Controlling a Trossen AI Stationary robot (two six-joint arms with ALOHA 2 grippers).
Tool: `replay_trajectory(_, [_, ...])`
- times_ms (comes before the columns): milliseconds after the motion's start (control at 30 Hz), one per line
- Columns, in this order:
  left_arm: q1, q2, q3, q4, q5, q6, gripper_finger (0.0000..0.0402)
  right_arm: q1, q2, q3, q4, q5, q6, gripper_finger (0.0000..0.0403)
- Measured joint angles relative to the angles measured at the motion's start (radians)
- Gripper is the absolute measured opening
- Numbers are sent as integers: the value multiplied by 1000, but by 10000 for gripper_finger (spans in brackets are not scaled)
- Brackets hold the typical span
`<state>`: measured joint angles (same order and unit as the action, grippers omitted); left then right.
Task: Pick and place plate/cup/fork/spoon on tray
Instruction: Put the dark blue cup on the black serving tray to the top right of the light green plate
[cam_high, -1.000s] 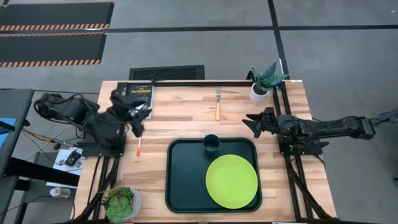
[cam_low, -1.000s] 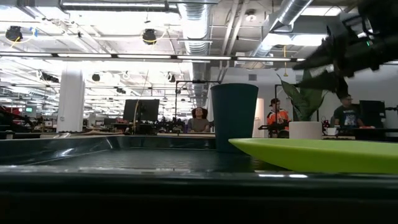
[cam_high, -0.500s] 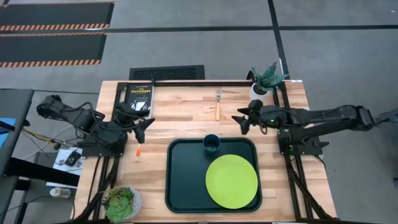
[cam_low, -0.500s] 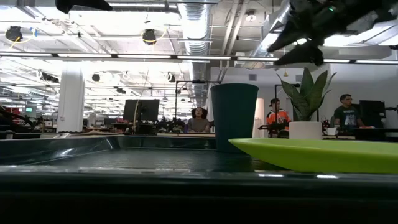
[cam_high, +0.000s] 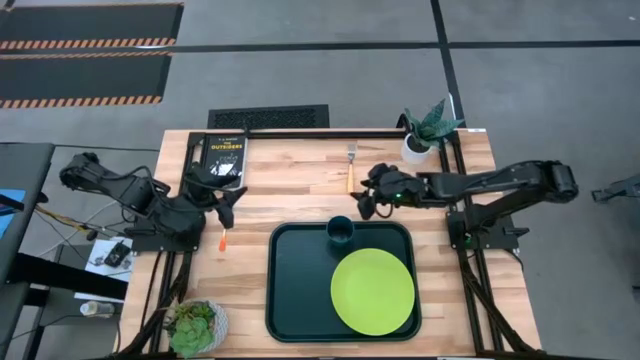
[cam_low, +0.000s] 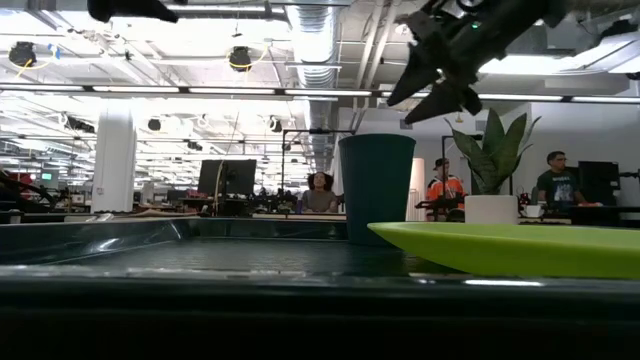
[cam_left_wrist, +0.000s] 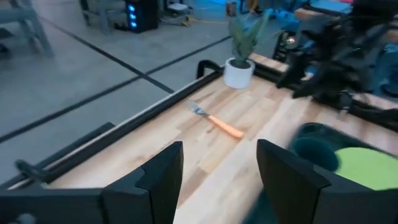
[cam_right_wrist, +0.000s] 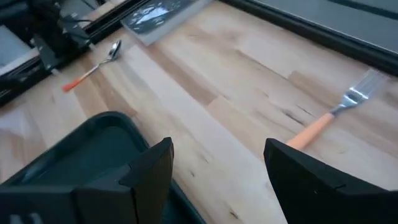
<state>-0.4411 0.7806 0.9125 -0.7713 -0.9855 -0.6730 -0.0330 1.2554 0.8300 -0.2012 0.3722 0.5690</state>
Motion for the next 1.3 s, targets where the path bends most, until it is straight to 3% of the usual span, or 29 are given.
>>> replay_trajectory(200, [-34, -59, -132, 36, -19, -83, 192, 0, 102, 88, -67, -14, -48, 276])
replay_trajectory(433, [-98, -122, -264, 193, -15, -110, 193, 1, 214, 140, -85, -87, -70, 276])
replay_trajectory(667, [-123, -127, -283, 248, -15, -110, 193, 11, 272, 140, -84, -139, -70, 276])
replay_trajectory(1300, [-125, -127, -283, 247, -13, -110, 193, 47, 240, 140, -108, -135, -84, 276])
